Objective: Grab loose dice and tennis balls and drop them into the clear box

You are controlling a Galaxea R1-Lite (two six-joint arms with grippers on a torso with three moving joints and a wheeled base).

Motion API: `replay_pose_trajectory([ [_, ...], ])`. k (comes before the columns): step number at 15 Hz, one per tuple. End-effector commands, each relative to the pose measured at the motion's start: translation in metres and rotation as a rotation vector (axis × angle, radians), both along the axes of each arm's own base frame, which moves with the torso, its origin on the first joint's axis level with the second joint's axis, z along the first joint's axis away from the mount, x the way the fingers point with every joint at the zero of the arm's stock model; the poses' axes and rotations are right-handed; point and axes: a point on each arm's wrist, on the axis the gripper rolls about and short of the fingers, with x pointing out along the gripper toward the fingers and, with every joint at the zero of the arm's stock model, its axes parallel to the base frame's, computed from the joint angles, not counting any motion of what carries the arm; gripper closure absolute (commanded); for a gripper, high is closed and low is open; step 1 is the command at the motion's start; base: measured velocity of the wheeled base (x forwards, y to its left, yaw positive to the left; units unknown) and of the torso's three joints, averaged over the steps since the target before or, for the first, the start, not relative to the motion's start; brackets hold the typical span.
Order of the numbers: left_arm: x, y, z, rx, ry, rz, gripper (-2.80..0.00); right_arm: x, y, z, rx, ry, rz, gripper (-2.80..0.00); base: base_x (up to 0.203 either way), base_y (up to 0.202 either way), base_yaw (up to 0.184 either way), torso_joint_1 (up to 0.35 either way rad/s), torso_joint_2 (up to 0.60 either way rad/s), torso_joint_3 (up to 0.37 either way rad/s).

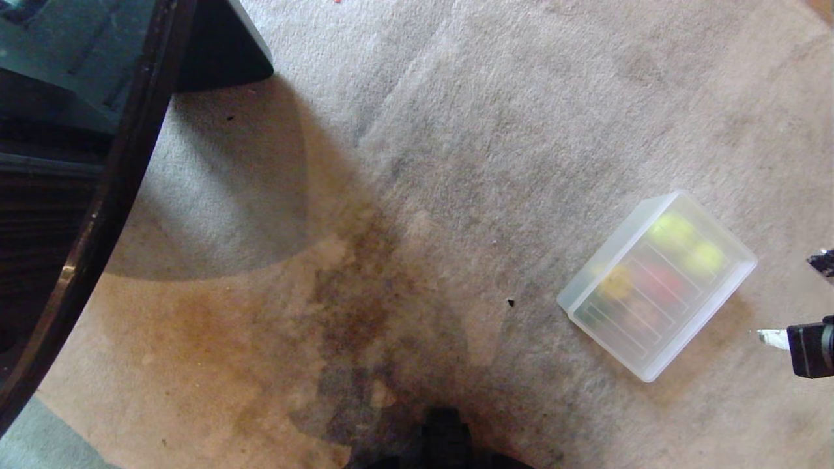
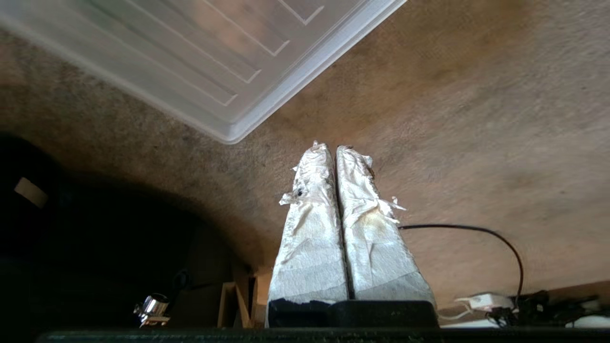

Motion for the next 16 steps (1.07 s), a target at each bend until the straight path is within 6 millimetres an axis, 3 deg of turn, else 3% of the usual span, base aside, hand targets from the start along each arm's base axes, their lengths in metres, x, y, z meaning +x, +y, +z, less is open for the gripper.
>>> replay_pose_trajectory([
  [1, 0.0, 0.0, 0.0, 0.0, 0.002, 0.0, 0.0, -0.022, 0.01, 0.006, -0.017, -0.056, 0.012, 0.0, 0.0, 0.0, 0.0, 0.0, 0.0, 0.0],
  [4, 0.0, 0.0, 0.0, 0.0, 0.002, 0.0, 0.0, -0.063, 0.028, 0.002, -0.031, -0.122, 0.039, 0.0, 0.0, 0.0, 0.0, 0.0, 0.0, 0.0],
  [7, 0.0, 0.0, 0.0, 0.0, 0.002, 0.0, 0.0, -0.069, 0.032, -0.004, -0.022, -0.116, 0.049, 0.0, 0.0, 0.0, 0.0, 0.0, 0.0, 0.0],
  [9, 0.0, 0.0, 0.0, 0.0, 0.002, 0.0, 0.0, -0.087, 0.041, -0.011, 0.011, -0.084, 0.058, 0.0, 0.0, 0.0, 0.0, 0.0, 0.0, 0.0],
  [12, 0.0, 0.0, 0.0, 0.0, 0.002, 0.0, 0.0, -0.141, 0.061, -0.016, -0.009, -0.214, 0.075, 0.0, 0.0, 0.0, 0.0, 0.0, 0.0, 0.0],
  [14, 0.0, 0.0, 0.0, 0.0, 0.002, 0.0, 0.0, -0.174, 0.07, -0.034, -0.048, -0.316, 0.087, 0.0, 0.0, 0.0, 0.0, 0.0, 0.0, 0.0],
  [16, 0.0, 0.0, 0.0, 0.0, 0.002, 0.0, 0.0, -0.189, 0.071, -0.058, -0.05, -0.308, 0.097, 0.0, 0.0, 0.0, 0.0, 0.0, 0.0, 0.0],
])
